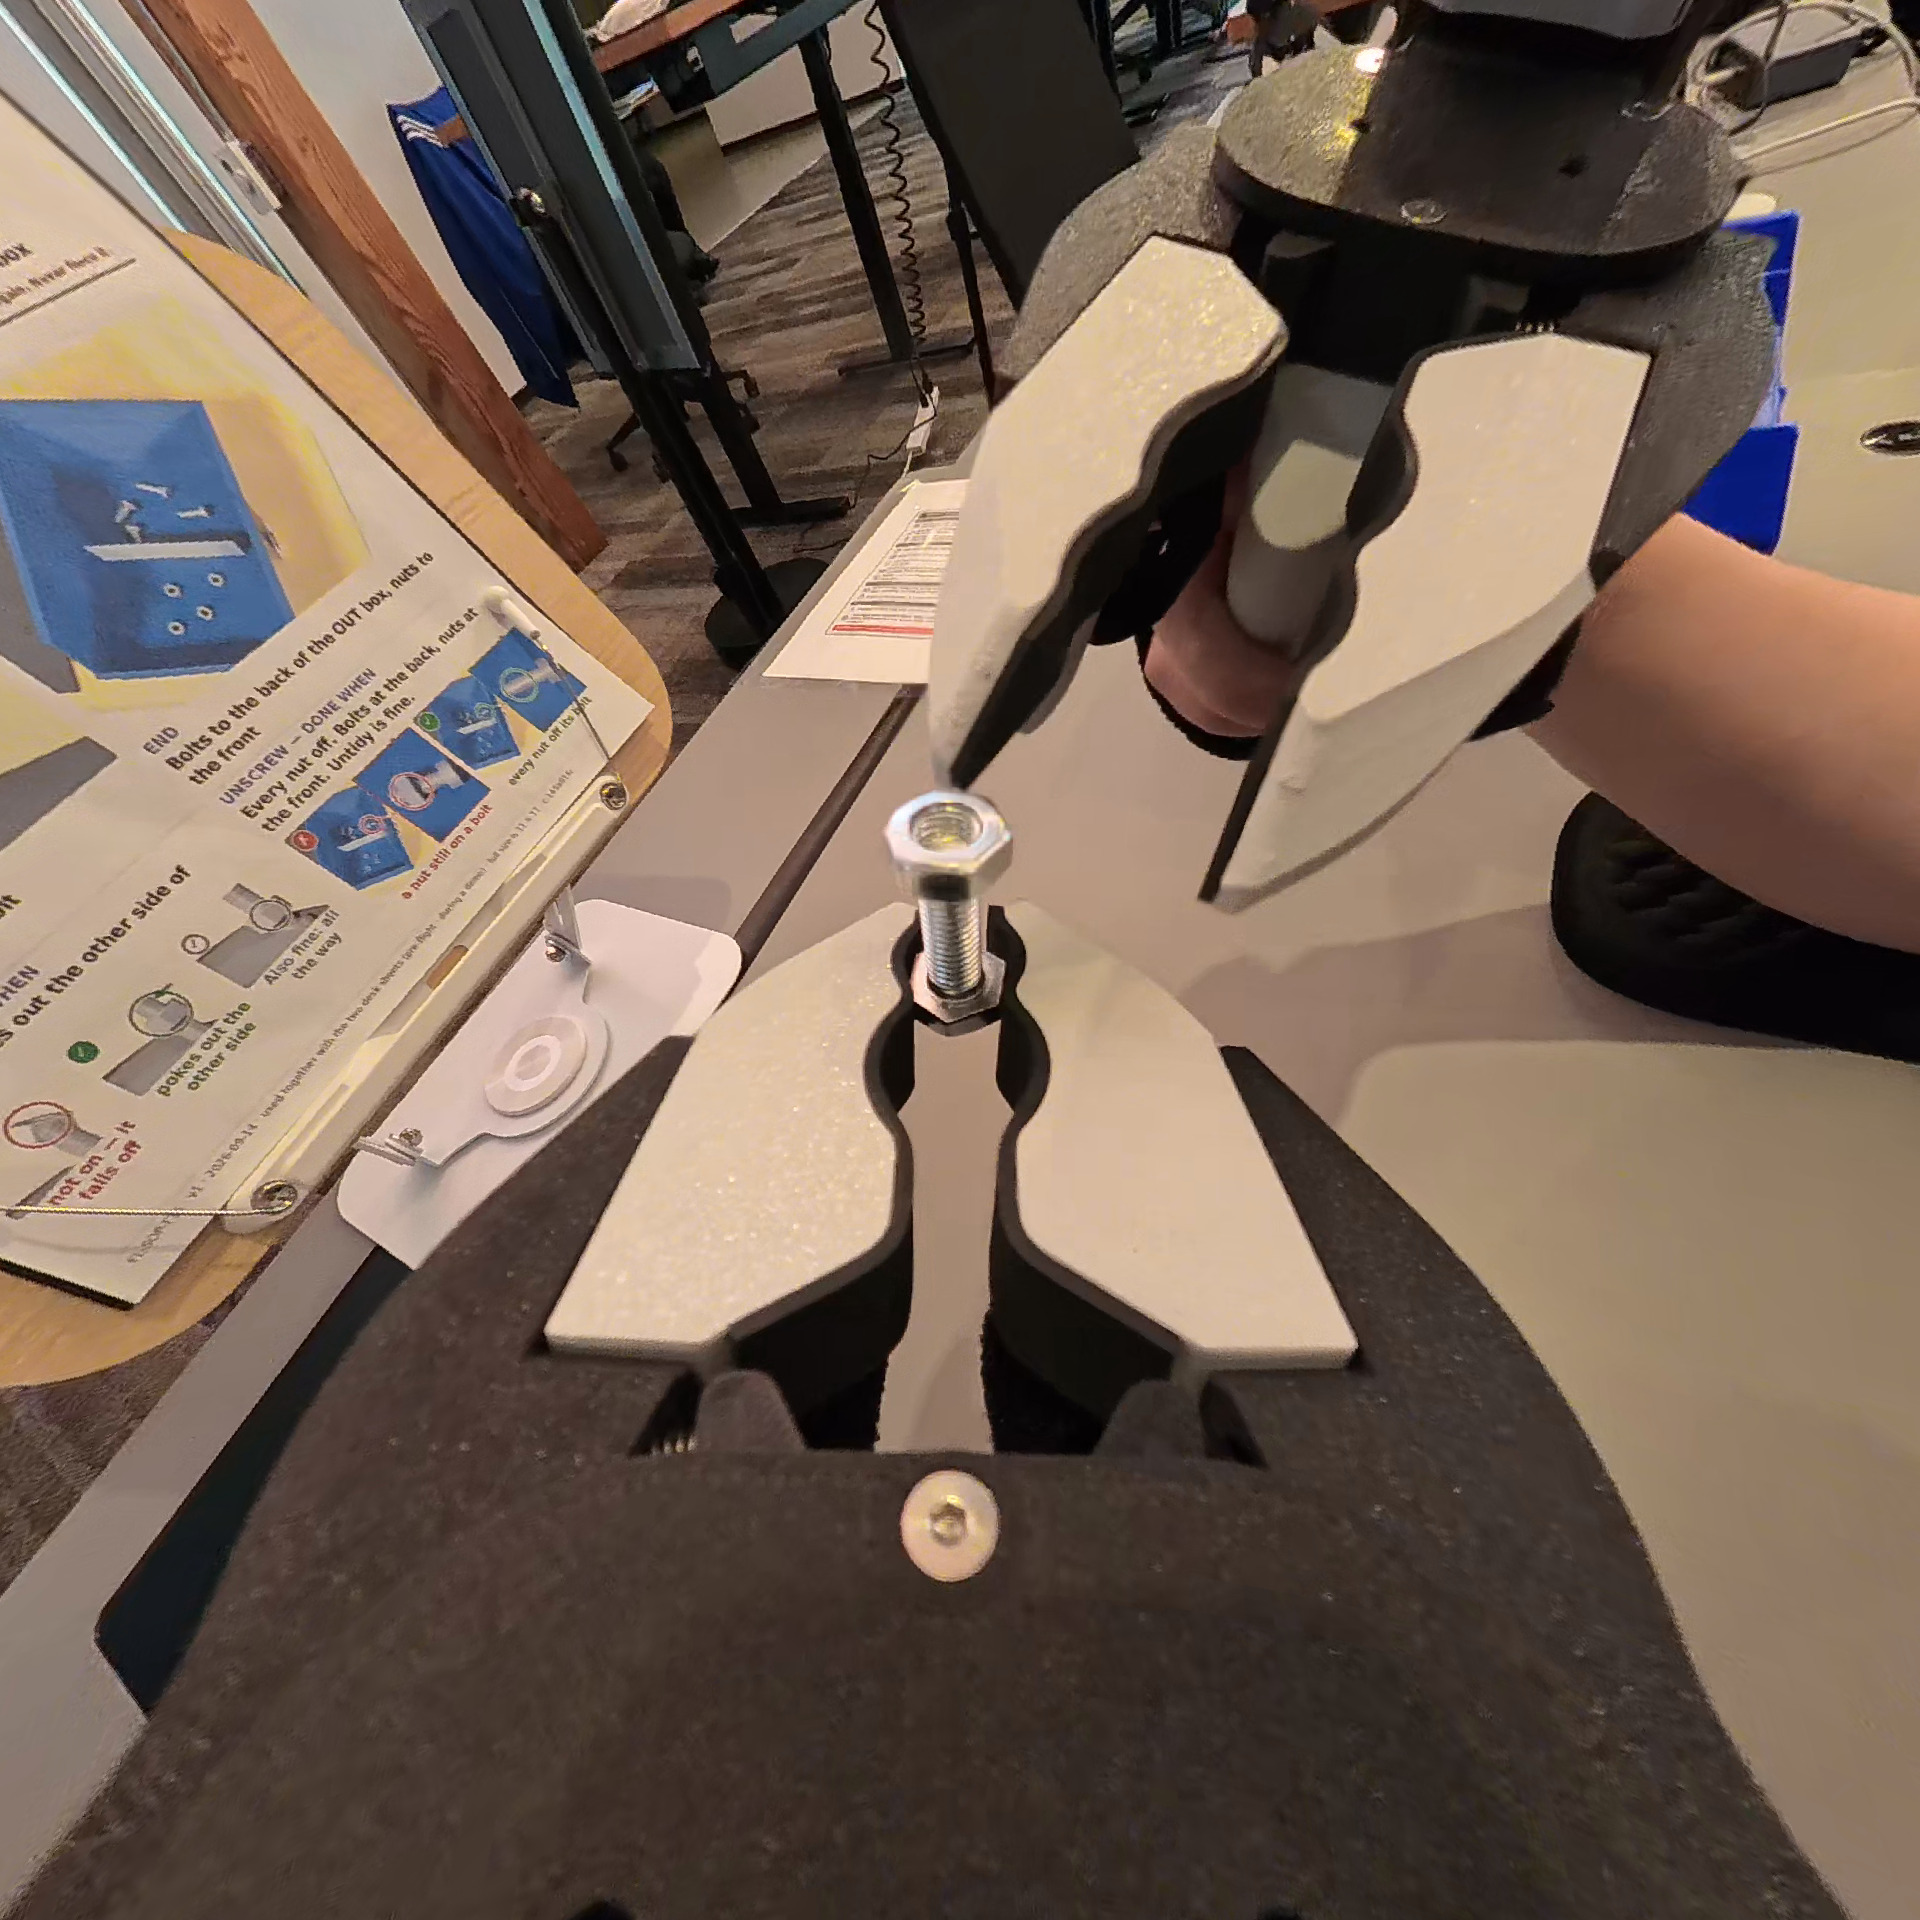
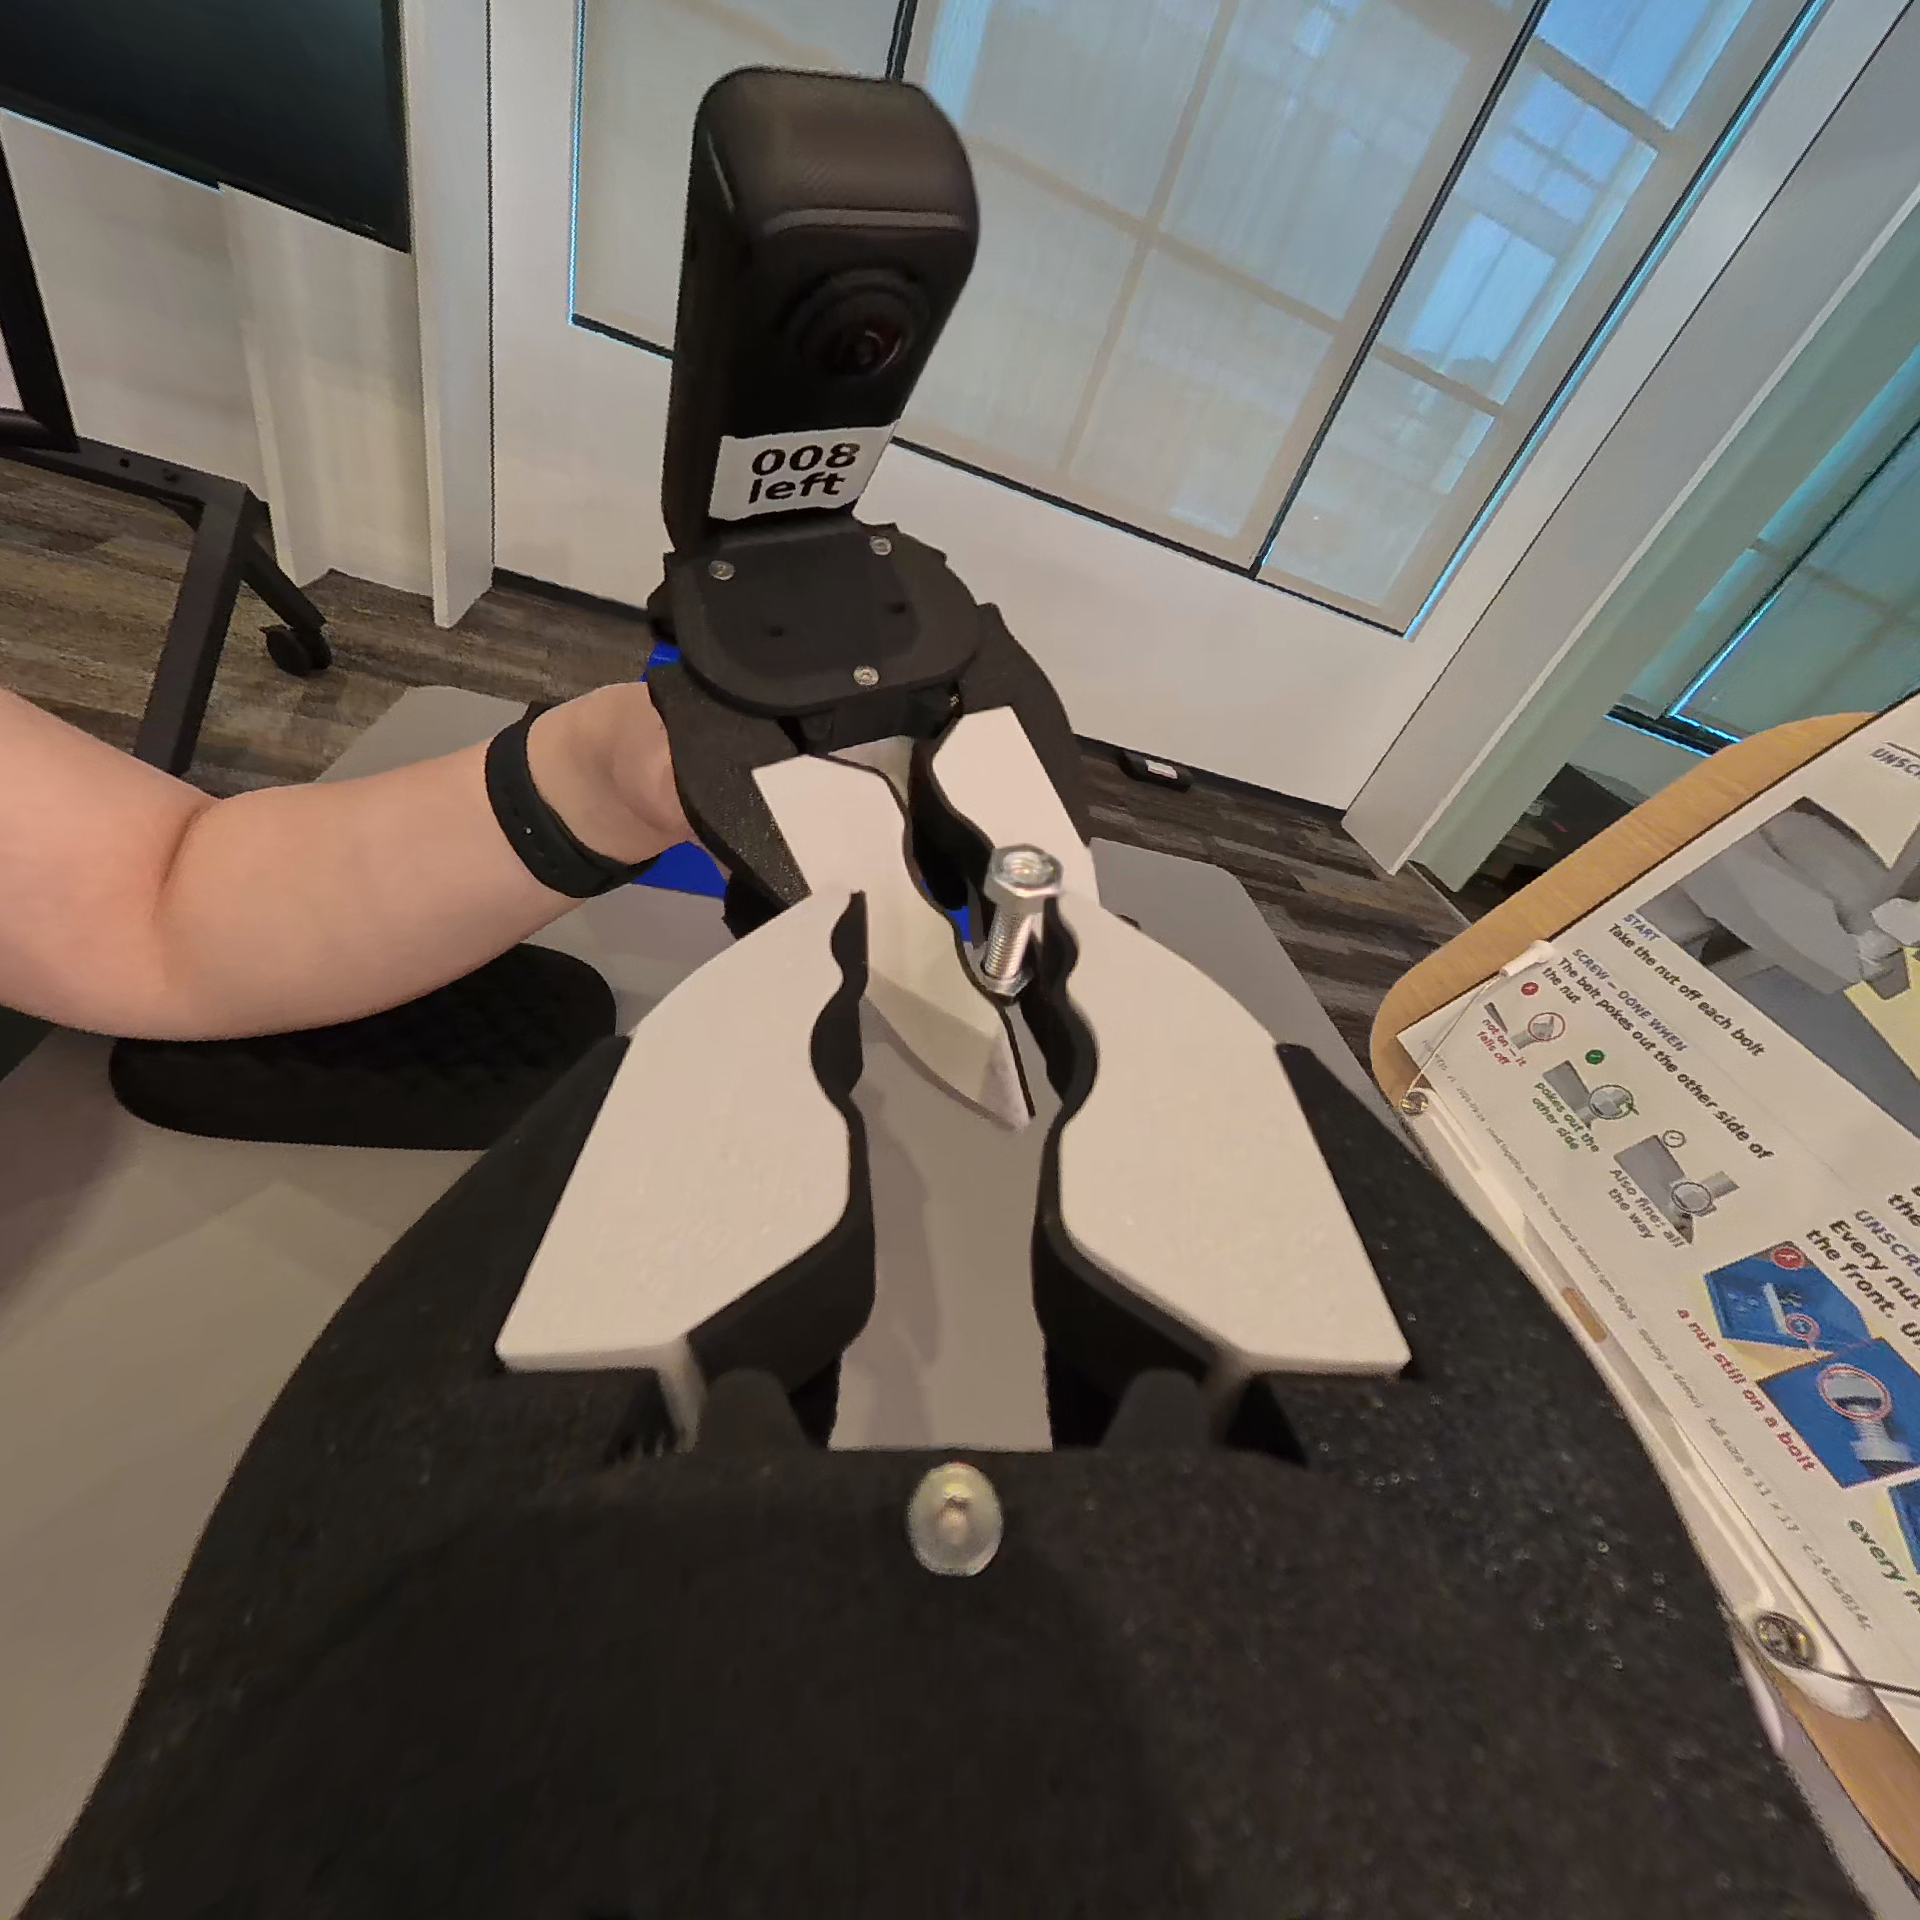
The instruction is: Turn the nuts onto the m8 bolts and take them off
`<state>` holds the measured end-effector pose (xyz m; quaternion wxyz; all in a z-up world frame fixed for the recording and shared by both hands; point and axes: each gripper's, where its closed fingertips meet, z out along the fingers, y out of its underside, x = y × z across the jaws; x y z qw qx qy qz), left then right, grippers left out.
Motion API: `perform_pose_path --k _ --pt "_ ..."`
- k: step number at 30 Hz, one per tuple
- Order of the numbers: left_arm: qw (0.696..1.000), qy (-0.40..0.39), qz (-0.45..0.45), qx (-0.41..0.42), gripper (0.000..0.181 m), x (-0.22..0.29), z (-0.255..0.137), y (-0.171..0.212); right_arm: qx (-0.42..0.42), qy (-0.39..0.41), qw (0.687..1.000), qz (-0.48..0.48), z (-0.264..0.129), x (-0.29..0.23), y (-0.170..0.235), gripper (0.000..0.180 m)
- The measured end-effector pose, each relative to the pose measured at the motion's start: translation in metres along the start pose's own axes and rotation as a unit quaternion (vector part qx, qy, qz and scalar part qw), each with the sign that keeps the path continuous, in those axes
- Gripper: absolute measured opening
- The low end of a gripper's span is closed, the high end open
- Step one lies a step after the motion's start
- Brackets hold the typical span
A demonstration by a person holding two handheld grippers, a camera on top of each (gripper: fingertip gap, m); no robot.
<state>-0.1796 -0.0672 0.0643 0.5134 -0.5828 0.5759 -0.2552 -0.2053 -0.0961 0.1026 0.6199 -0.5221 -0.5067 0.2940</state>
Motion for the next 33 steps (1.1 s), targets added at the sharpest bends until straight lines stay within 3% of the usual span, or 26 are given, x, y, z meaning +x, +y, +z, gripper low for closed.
perform_pose_path --k 10,15,24,29,33 --pt "1.000 0.007 0.006 0.000 0.010 0.005 0.002 -0.002 -0.001 0.007 1.000 -0.013 0.005 -0.002 -0.002 0.039" --pt "1.000 0.005 0.000 0.006 0.010 0.001 -0.001 -0.002 0.010 -0.002 1.000 -0.004 -0.003 -0.001 -0.006 0.028" --pt "1.000 0.012 0.008 0.003 0.010 0.007 0.001 -0.003 -0.004 0.006 1.000 -0.021 0.006 -0.004 -0.003 0.043" --pt "1.000 0.011 -0.002 0.009 0.010 0.003 -0.002 -0.003 -0.003 -0.006 1.000 -0.007 -0.003 -0.004 -0.005 0.029" --pt "1.000 0.022 0.004 0.005 0.010 0.009 -0.001 -0.003 0.020 0.011 1.000 -0.006 -0.002 0.001 -0.011 0.038"
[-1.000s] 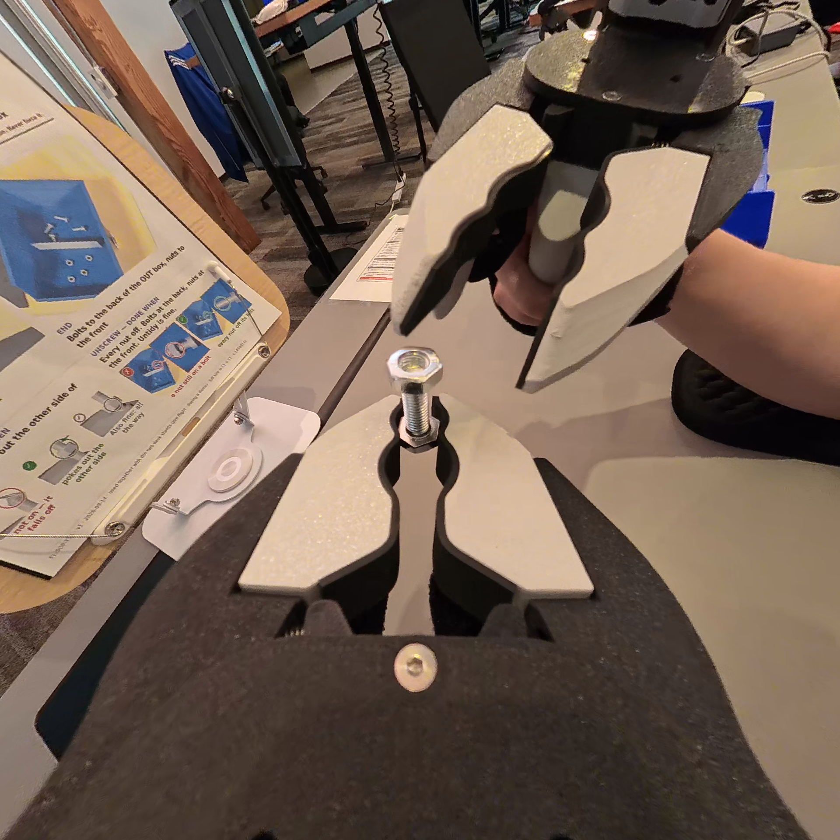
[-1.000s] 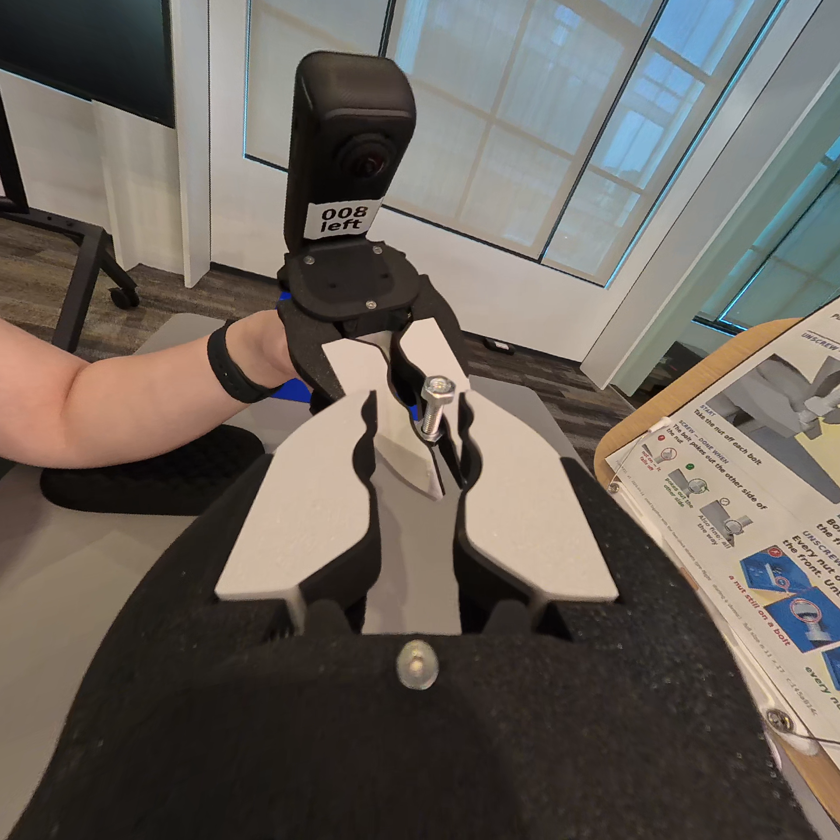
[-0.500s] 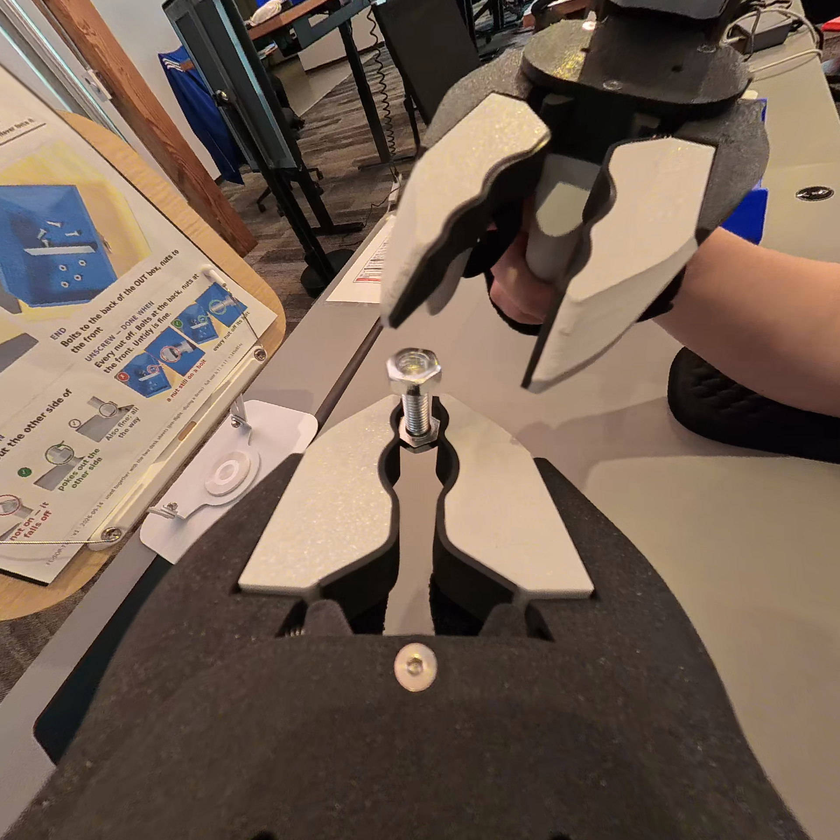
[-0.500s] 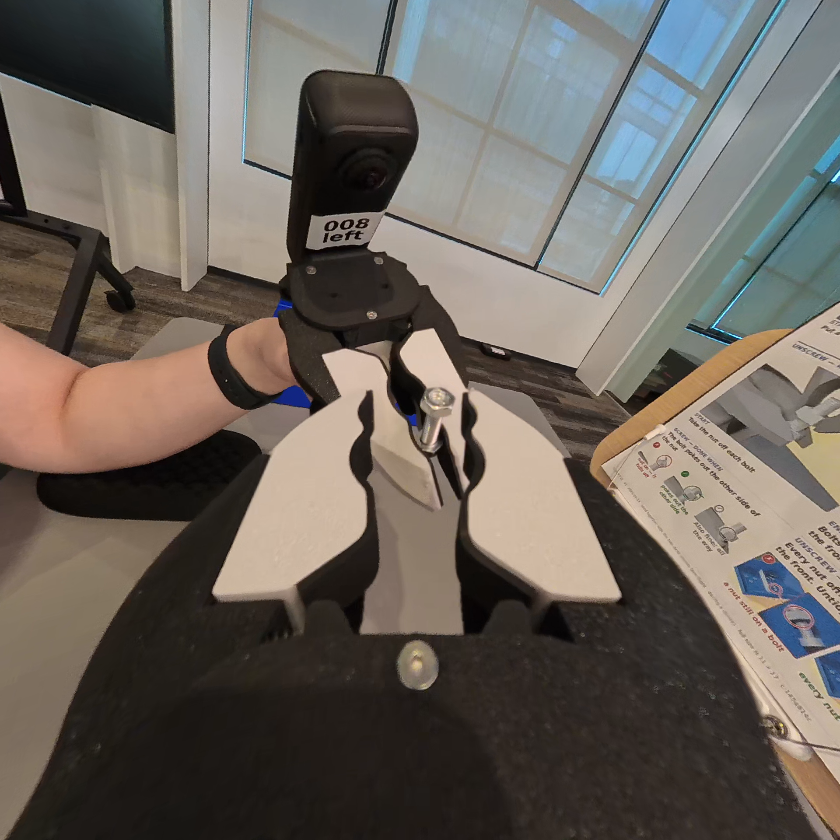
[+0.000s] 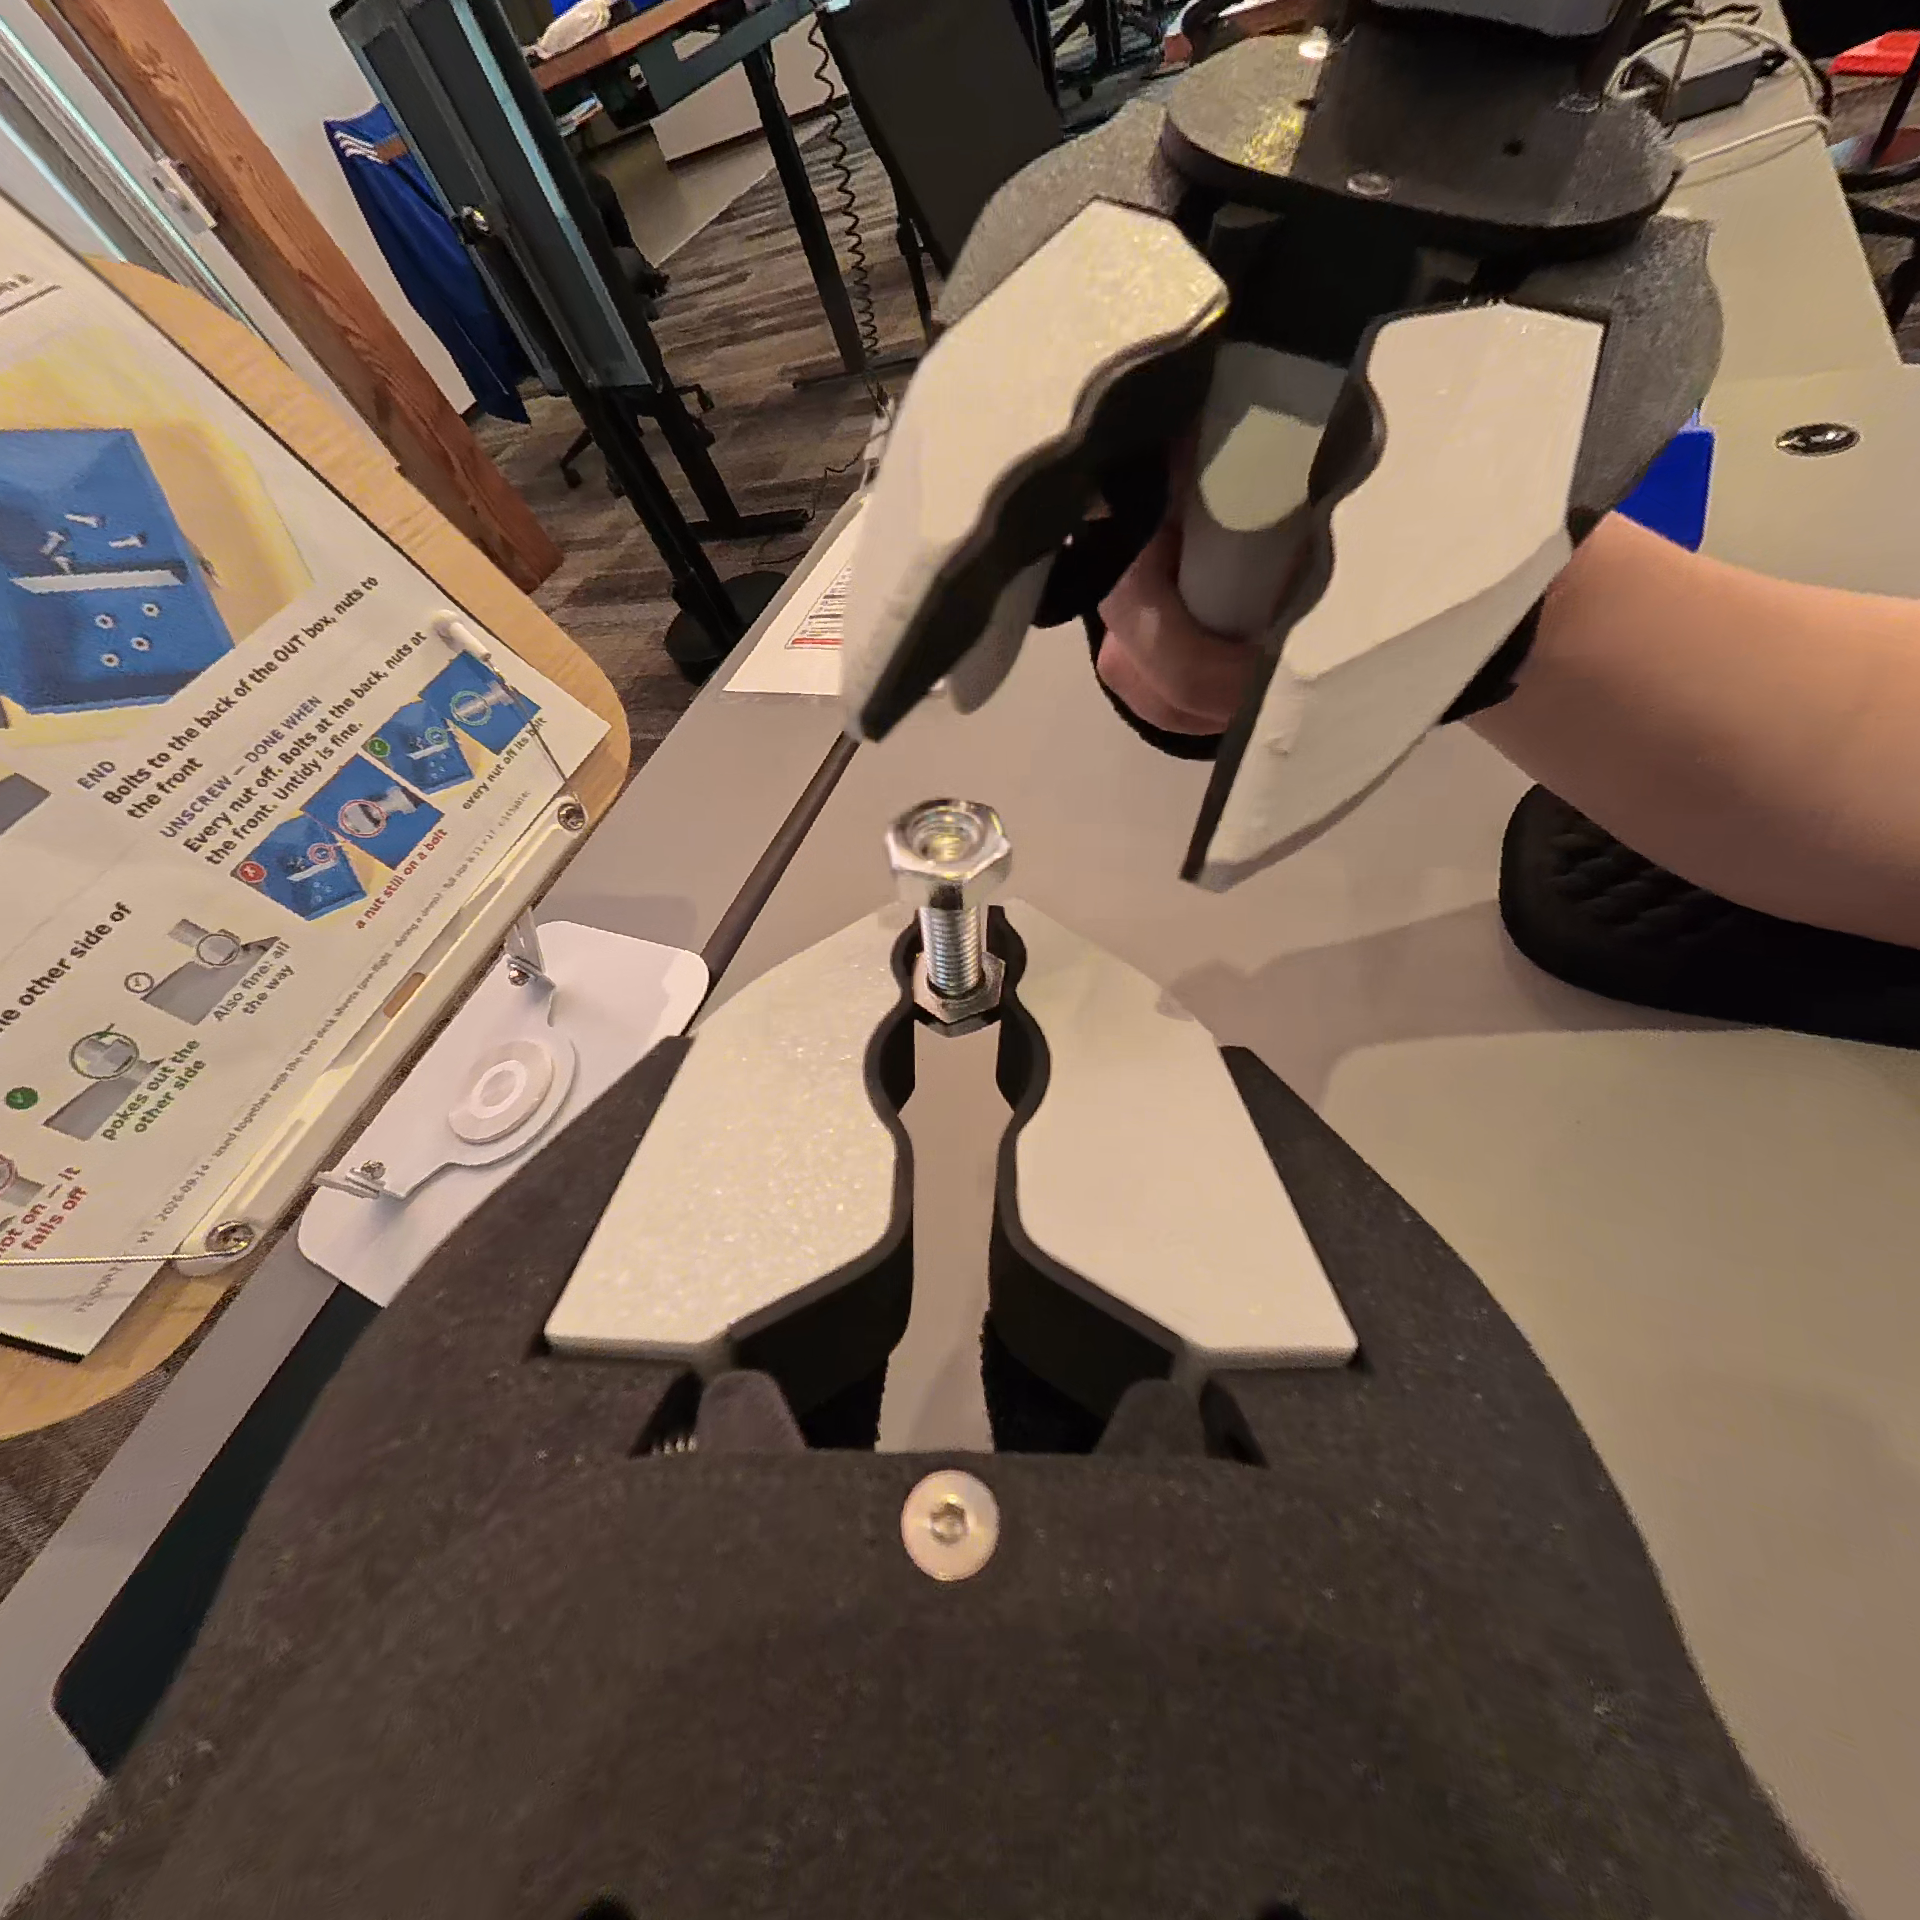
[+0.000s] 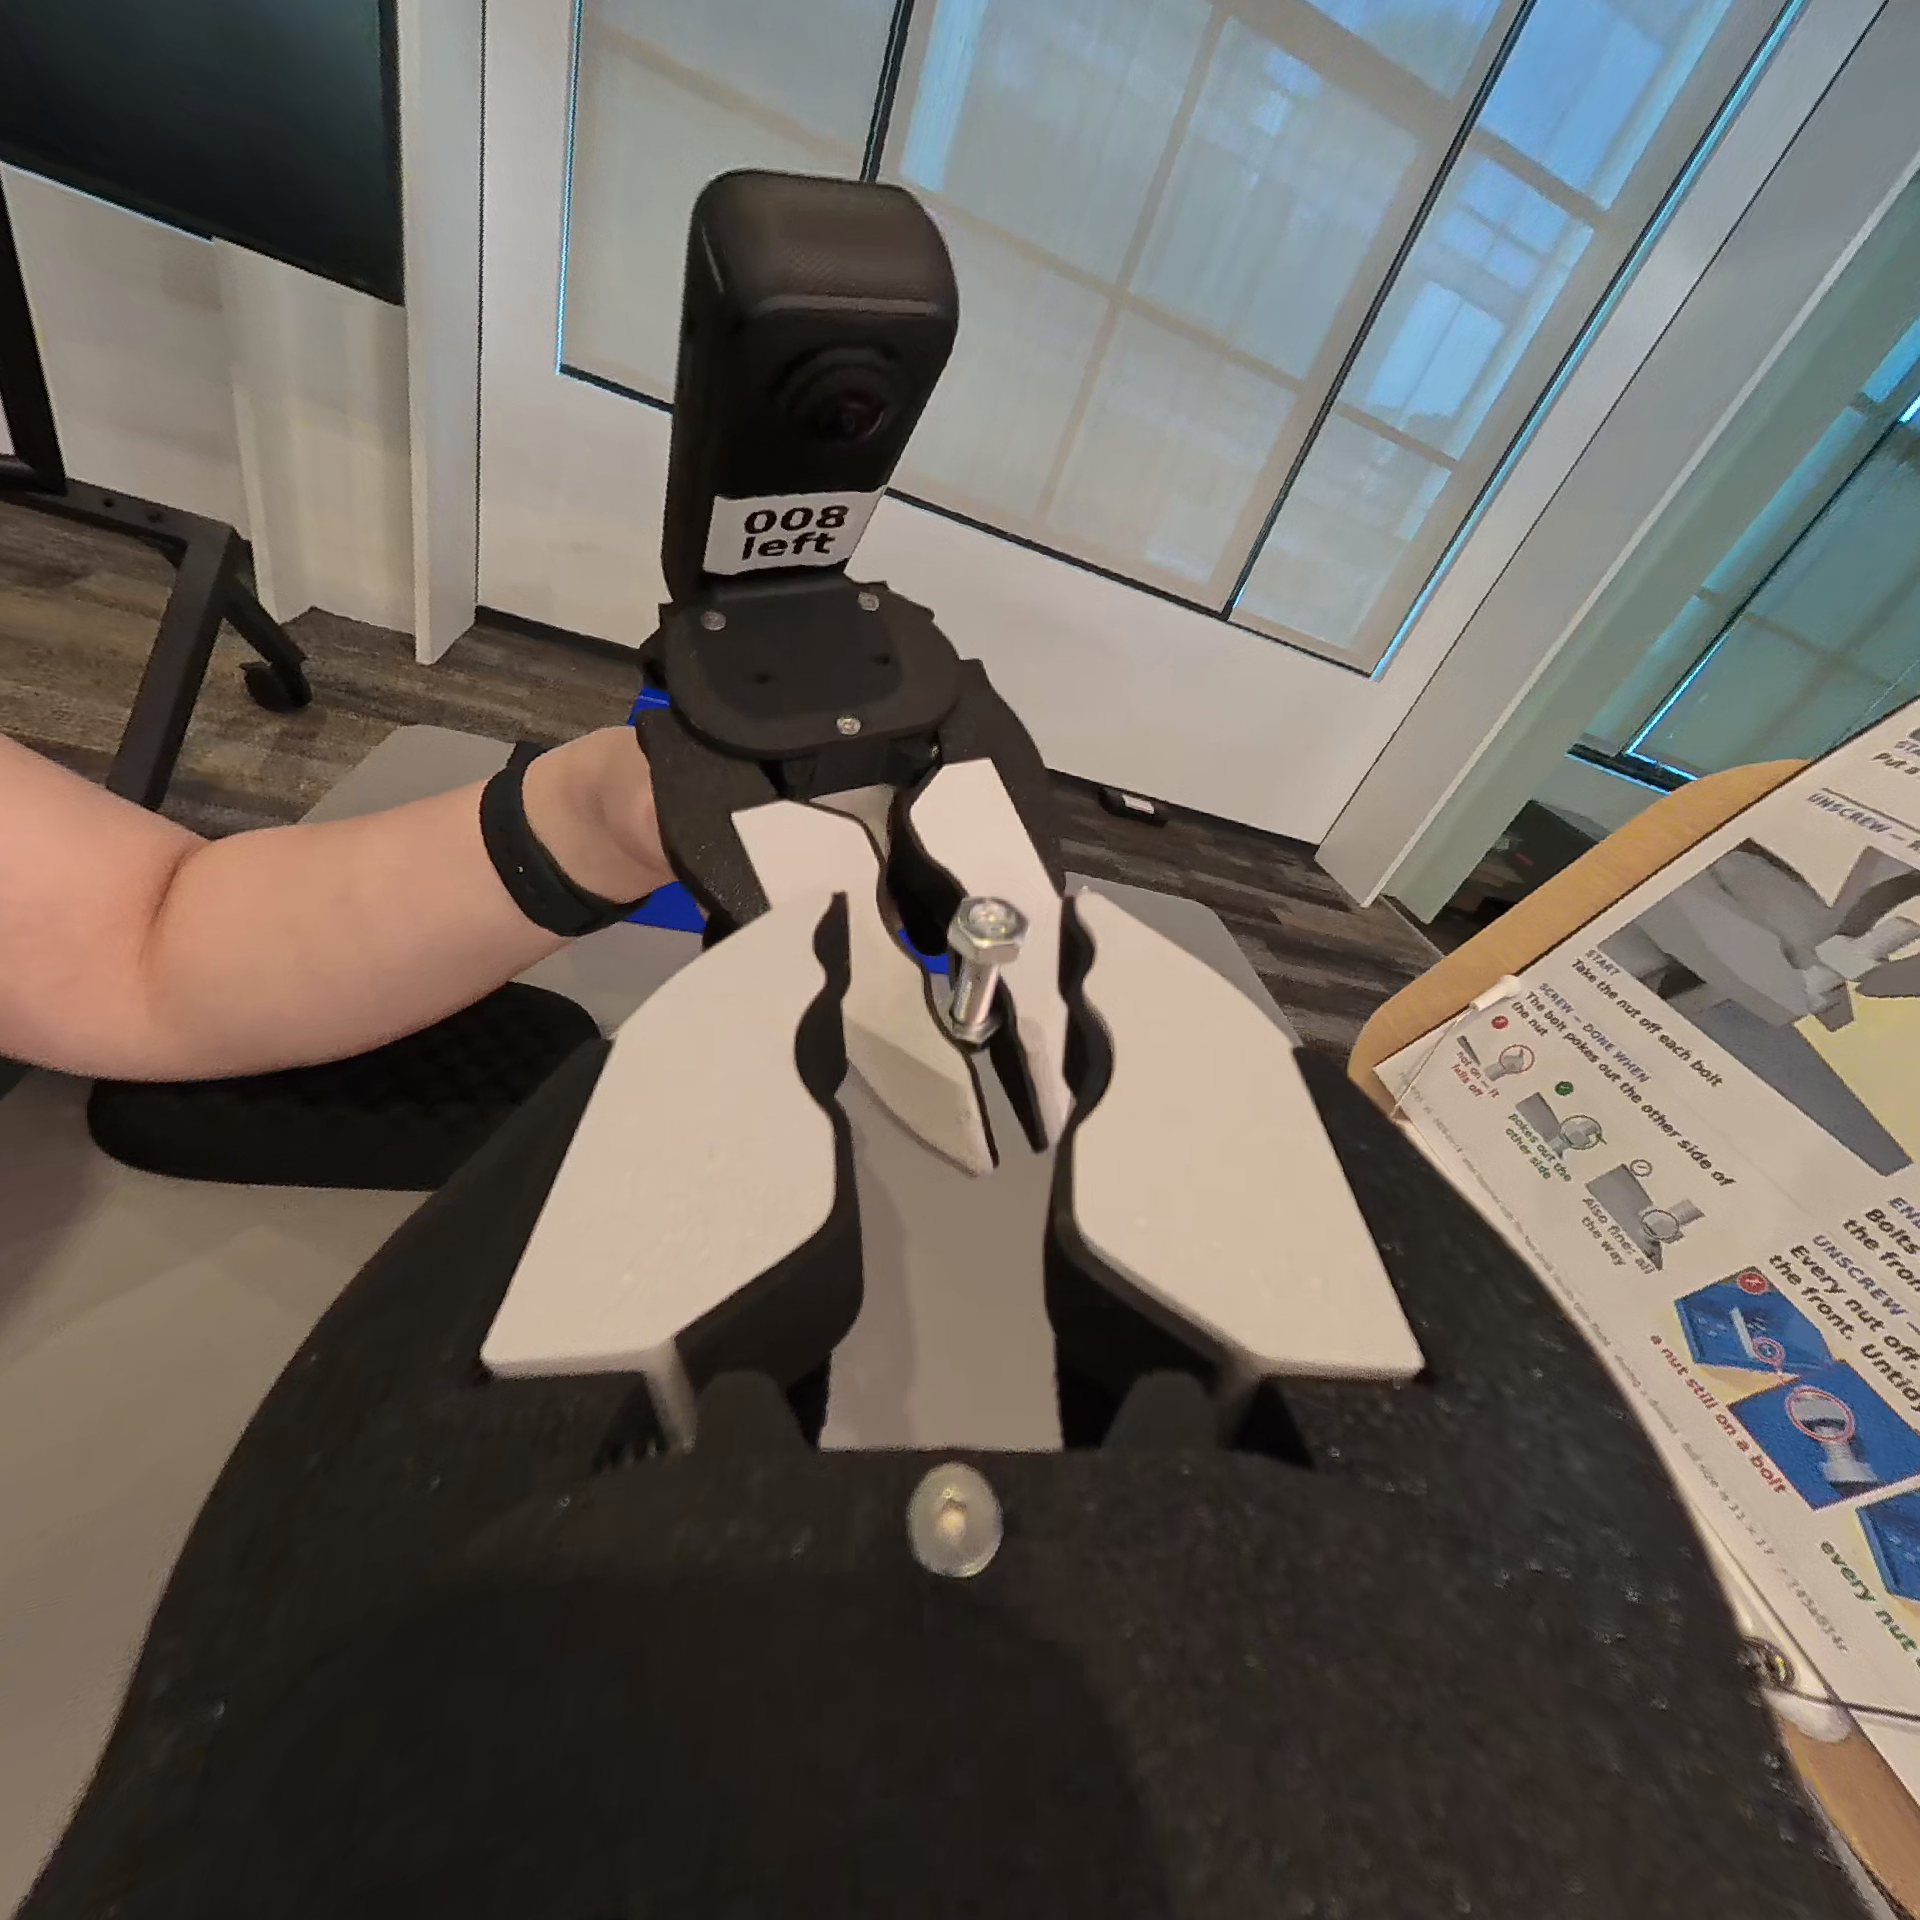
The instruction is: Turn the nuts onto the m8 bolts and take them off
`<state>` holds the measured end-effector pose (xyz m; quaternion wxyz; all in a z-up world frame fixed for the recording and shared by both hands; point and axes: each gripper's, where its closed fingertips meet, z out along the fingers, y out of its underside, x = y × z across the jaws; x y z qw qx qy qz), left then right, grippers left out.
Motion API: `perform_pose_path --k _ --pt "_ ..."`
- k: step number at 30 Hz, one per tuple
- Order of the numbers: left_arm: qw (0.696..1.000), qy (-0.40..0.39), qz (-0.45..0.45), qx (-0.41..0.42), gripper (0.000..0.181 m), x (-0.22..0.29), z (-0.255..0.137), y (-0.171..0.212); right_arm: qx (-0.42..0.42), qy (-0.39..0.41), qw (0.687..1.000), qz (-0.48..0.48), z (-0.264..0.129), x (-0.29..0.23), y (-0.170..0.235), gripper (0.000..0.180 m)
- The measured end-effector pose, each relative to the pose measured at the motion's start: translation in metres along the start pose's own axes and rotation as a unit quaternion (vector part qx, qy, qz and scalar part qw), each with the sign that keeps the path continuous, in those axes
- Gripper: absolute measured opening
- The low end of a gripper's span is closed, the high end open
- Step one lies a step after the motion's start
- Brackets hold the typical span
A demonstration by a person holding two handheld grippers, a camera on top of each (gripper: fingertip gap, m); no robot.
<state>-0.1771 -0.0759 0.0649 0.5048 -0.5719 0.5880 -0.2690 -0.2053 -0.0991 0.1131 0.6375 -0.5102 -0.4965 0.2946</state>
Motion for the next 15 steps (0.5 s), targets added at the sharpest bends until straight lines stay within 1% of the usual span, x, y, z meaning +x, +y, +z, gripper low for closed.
perform_pose_path --k 2,7,10,13,15 --pt "1.000 0.003 0.003 -0.001 0.010 0.0023 0.0018 -0.0006 -0.005 -0.001 1.000 -0.006 0.0034 -0.0022 0.0017 0.042" --pt "1.000 0.000 0.002 0.001 0.010 0.0007 0.0004 -0.0009 -0.027 -0.009 0.999 -0.024 0.0051 -0.0067 0.0075 0.040" --pt "1.000 -0.004 -0.005 0.005 0.010 -0.0032 -0.0026 -0.0010 -0.023 -0.021 0.999 -0.018 -0.0005 -0.0078 0.0053 0.026" --pt "1.000 0.001 -0.007 0.007 0.010 -0.0017 -0.0028 -0.0015 -0.007 -0.010 1.000 -0.011 -0.0012 -0.0041 0.0009 0.028" --pt "1.000 0.004 -0.002 0.004 0.010 0.0010 -0.0009 -0.0015 -0.005 -0.001 1.000 -0.015 0.0017 -0.0028 0.0011 0.036"
